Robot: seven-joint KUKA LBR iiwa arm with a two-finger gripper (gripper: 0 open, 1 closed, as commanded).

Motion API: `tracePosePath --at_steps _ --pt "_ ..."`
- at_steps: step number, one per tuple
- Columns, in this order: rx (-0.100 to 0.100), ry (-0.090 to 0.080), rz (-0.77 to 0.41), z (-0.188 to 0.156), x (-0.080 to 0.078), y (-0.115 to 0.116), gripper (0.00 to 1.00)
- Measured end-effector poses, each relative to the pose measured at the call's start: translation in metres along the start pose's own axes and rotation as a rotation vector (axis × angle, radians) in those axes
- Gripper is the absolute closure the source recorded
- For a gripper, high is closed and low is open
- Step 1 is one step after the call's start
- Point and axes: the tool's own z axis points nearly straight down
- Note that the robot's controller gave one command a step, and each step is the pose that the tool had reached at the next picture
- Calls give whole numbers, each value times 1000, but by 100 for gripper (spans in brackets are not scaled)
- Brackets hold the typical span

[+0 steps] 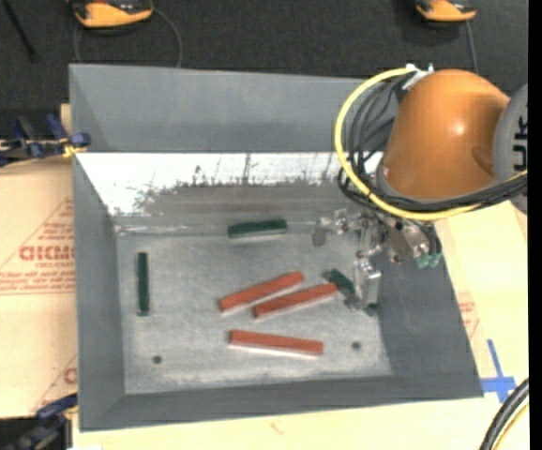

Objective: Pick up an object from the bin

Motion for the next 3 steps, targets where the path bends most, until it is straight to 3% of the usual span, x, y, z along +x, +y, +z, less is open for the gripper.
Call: tracePosePath --at_steps 1,2,3 --pt "1 -3 -217 113 -37 7 0" --pt "0 -5 -263 165 -46 16 0" --pt "1 -9 -259 162 -47 15 100"
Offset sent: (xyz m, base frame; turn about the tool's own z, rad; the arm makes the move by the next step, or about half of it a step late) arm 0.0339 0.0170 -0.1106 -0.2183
